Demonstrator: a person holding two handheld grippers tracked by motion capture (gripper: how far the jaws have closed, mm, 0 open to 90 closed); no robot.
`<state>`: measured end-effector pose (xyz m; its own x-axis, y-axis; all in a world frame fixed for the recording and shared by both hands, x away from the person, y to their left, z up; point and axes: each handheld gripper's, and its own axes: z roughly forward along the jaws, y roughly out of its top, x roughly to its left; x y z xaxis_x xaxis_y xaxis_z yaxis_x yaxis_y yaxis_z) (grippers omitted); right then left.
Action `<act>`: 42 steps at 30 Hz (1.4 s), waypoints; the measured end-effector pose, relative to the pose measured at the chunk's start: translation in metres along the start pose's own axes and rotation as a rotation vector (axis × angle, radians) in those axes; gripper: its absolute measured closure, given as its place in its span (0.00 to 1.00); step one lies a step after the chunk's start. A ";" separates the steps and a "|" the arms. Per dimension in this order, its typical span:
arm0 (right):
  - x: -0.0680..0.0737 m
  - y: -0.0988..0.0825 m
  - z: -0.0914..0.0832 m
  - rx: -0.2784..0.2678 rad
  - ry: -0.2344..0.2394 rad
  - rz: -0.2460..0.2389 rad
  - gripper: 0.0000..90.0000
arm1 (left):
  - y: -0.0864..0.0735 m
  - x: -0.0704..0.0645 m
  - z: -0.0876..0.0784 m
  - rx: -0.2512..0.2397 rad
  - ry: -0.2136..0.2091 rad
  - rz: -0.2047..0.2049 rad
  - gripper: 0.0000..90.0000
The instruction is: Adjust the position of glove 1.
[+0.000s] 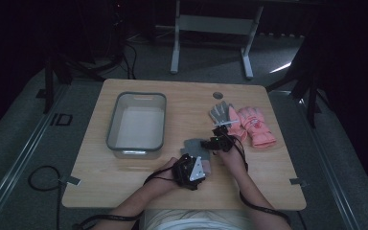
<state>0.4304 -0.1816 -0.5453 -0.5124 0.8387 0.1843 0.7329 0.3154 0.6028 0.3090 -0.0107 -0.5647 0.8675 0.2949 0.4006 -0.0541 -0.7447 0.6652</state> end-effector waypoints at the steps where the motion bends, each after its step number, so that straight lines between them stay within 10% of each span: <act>1: 0.000 -0.001 0.001 0.003 -0.001 0.004 0.47 | 0.000 0.000 0.000 -0.002 0.002 0.003 0.36; 7: 0.001 -0.001 0.001 0.007 0.004 -0.003 0.50 | -0.003 0.004 0.000 -0.008 -0.008 0.031 0.55; 21: 0.005 0.000 0.010 0.020 0.223 0.060 0.67 | -0.014 0.037 -0.003 -0.057 -0.190 -0.156 0.75; 34: 0.015 0.010 -0.016 -0.061 0.249 -0.088 0.82 | -0.001 0.046 -0.008 0.025 -0.200 -0.093 0.76; 42: 0.009 0.016 -0.041 -0.131 0.271 -0.074 0.82 | 0.019 0.059 -0.029 -0.002 -0.201 -0.053 0.77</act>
<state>0.4189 -0.1870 -0.5027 -0.6757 0.6613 0.3257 0.6344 0.2966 0.7138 0.3445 0.0096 -0.5102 0.9505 0.2081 0.2308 -0.0062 -0.7299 0.6835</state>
